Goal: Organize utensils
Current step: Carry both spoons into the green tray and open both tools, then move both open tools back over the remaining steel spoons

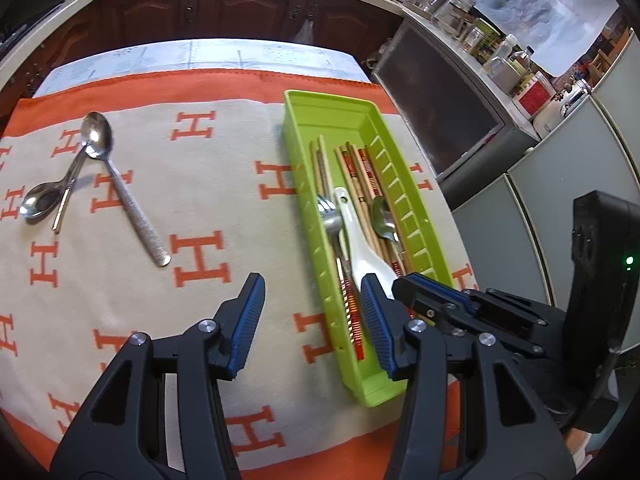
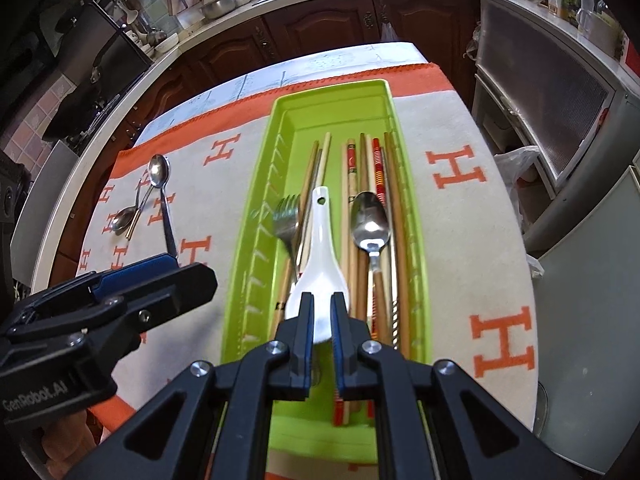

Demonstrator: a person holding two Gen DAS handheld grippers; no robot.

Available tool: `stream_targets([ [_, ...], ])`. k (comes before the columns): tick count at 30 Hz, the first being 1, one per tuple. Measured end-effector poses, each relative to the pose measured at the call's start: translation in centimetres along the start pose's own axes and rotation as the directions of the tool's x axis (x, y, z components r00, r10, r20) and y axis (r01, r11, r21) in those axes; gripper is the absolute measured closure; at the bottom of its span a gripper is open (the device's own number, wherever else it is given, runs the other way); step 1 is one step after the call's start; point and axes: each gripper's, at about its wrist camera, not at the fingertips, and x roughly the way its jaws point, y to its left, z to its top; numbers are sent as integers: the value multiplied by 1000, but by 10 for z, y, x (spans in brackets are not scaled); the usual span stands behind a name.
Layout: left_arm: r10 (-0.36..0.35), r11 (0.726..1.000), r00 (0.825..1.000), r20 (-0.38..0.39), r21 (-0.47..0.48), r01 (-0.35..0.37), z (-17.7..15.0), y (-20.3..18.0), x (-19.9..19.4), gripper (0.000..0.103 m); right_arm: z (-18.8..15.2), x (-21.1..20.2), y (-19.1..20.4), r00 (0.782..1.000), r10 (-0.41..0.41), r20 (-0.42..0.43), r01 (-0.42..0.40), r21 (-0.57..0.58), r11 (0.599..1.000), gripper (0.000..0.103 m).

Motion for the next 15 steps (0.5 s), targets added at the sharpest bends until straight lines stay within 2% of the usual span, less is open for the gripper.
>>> stream_targets([
  [15,17,1000,998,60,-26,-15,-12,21,-32,56,-9,-17,36,999,16,29,-15,-47,999,95],
])
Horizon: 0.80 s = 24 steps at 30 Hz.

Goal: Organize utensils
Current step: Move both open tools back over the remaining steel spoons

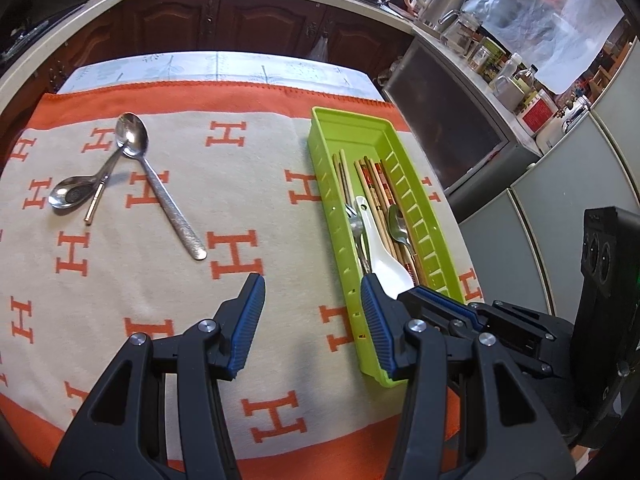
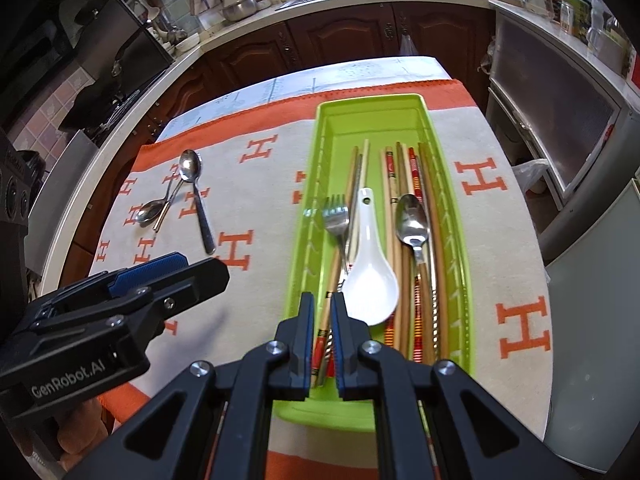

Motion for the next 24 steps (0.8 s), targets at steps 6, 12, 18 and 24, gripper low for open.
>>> stream_targets([
  [6,10,1000,1000,21,-8,-10,-3,10,-12,56,-2,-5,14,1000,2,7,-2,-23,1000,95],
  [12,11,999,999,32,-37,-10,-6,26,-20,56,-6,-5,28,1000,5,-1,-5,-43,999,95],
  [18,15,997,999,41,-70,-13,-10,47,-28,56,-9,-2,46,1000,10,-16,-11,-68,998,95],
  [24,41,995,998,46,-97,-37,-14,72,-34,56,-10,5,68,999,10,-34,-13,-94,995,95],
])
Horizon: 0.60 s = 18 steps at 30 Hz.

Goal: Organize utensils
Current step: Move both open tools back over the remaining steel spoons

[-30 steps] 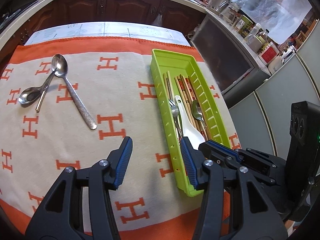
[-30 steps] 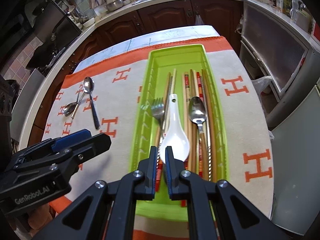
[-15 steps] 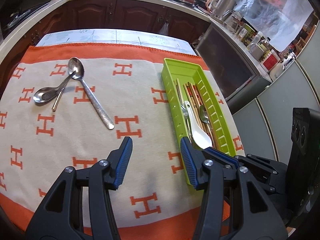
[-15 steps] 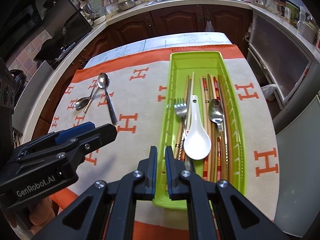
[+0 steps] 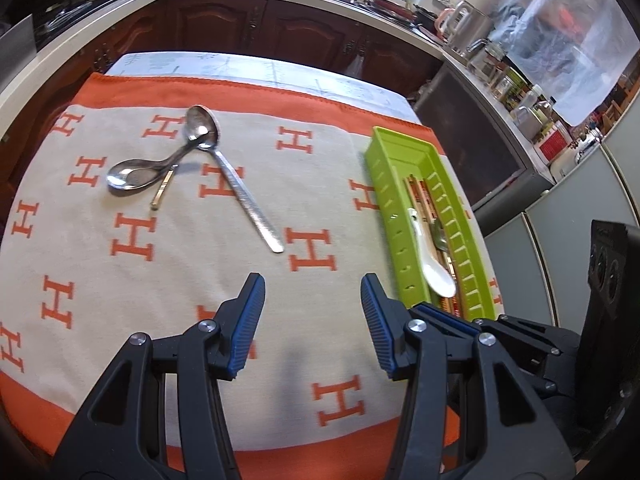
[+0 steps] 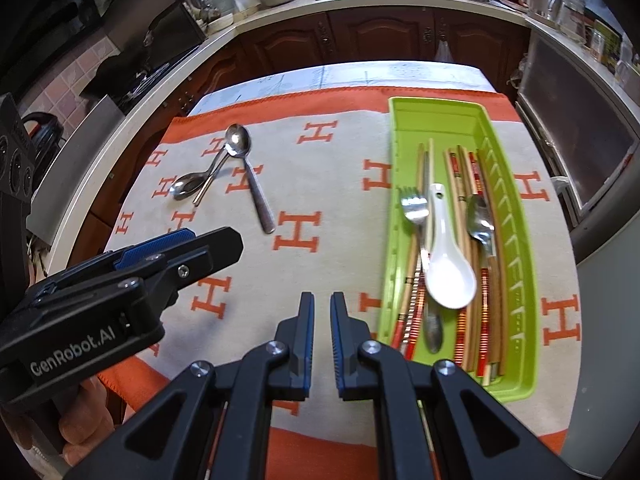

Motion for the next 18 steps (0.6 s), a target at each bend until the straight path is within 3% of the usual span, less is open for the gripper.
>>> stream_targets([
  [10,75,997,997,1,-30,-75,4,47,-3,56,15,12,36,1000,-2,-25,0,-70,998,95],
  [18,120,992,992,-33,-29,-121,25,89,0,56,49,27,55,998,0,-55,-6,-108,994,95],
])
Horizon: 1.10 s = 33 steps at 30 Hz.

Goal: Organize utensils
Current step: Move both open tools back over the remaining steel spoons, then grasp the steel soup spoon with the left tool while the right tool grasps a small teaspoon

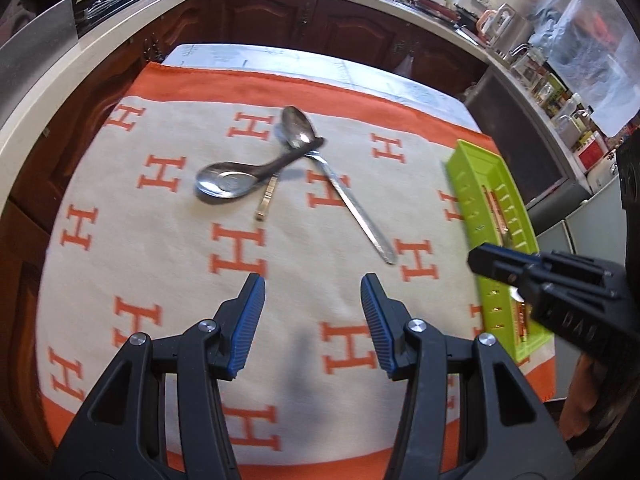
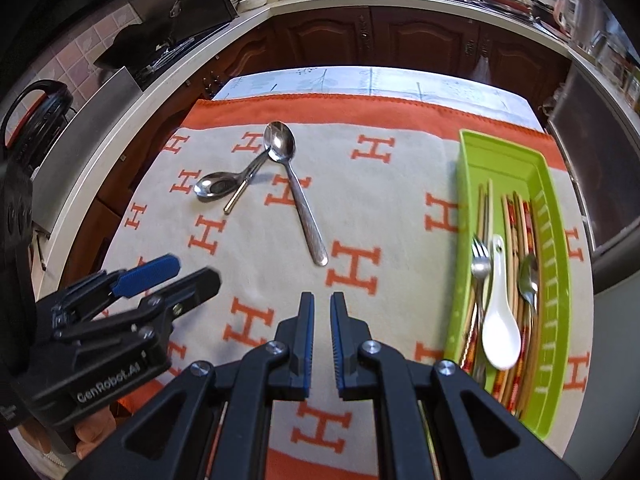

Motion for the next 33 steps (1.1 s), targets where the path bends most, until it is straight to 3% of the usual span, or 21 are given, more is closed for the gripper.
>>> stream_targets([
  [8,64,994,998,-30,95,-60,49,32,14,56,40,25,1,996,54,-68,-55,-9,998,95],
  [15,134,947,991,-6,294,-126,85,35,40,56,81,55,8,982,117,-146,-122,-20,992,95],
  [17,130,941,991,-33,319,-113,90,39,54,56,91,66,8,979,126,-162,-130,-19,991,94],
  [20,112,939,990,-81,334,-78,98,46,76,56,101,81,7,976,131,-176,-135,-7,991,82],
  [28,106,950,978,-182,310,-45,104,69,122,56,107,123,-1,962,155,-225,-152,31,988,82],
  [33,68,925,983,-171,380,2,100,65,126,56,107,133,-3,963,149,-226,-147,26,989,82],
])
